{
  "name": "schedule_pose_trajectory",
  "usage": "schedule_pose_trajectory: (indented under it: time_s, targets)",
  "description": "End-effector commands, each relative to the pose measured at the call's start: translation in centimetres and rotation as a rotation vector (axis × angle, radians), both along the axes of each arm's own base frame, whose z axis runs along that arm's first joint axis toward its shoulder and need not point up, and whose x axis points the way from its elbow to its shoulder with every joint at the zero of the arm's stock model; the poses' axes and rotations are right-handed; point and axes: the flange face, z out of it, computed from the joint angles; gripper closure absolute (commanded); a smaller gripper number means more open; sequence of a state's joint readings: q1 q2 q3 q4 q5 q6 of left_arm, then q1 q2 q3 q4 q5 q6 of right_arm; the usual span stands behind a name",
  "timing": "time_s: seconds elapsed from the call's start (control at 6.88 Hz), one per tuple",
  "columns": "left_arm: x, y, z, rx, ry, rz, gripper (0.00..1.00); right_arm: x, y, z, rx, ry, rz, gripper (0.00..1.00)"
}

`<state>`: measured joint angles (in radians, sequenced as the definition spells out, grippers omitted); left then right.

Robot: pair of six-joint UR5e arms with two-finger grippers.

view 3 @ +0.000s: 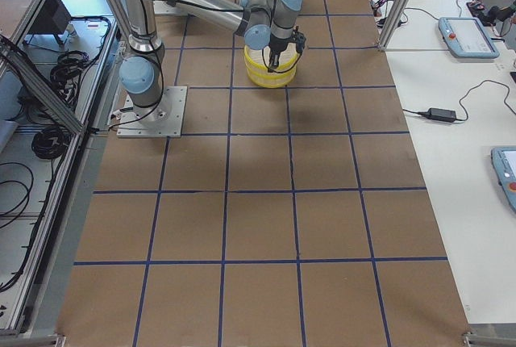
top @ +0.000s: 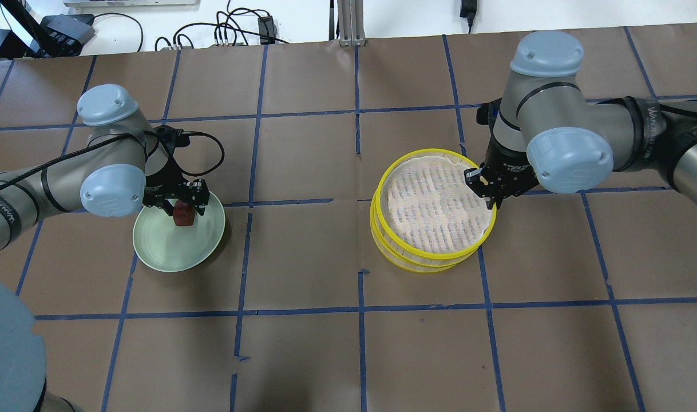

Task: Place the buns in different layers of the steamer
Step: 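Lower the top tier with the right gripper while the left returns to the plate, then grasp the dark red bun on the plate with the left gripper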

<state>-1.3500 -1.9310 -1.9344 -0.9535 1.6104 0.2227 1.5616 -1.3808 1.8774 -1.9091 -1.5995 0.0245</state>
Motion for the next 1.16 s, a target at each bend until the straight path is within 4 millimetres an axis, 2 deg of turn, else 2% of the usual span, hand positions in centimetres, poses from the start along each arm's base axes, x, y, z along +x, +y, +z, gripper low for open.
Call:
schedule_pose_trajectory:
  time_s: [0.0,0.15,0.44,0.73,1.02]
  targets:
    - [0.0,-0.1,0.3,-0.002,-0.001,0.003,0.75,0.1,0.1,0.5,-0.013,0.001,0.0,0.93]
    - [0.0,-0.1,0.3,0.001,-0.001,0.005,0.79,0.1,0.1,0.7,-0.019,0.001,-0.003,0.93]
    - [0.1,-0.1,0.7,-0.006,-0.004,0.006,0.79,1.3,0.3,0.9,-0.025,0.006,0.024,0.93]
    - [0.1,-0.2,0.7,-0.008,-0.004,0.003,0.79,1.4,0.2,0.1,-0.011,0.012,0.022,0.92]
    - [0.1,-0.4,1.1,-0.017,-0.005,0.005,0.79,1.4,-0.2,0.4,-0.025,0.014,0.023,0.91]
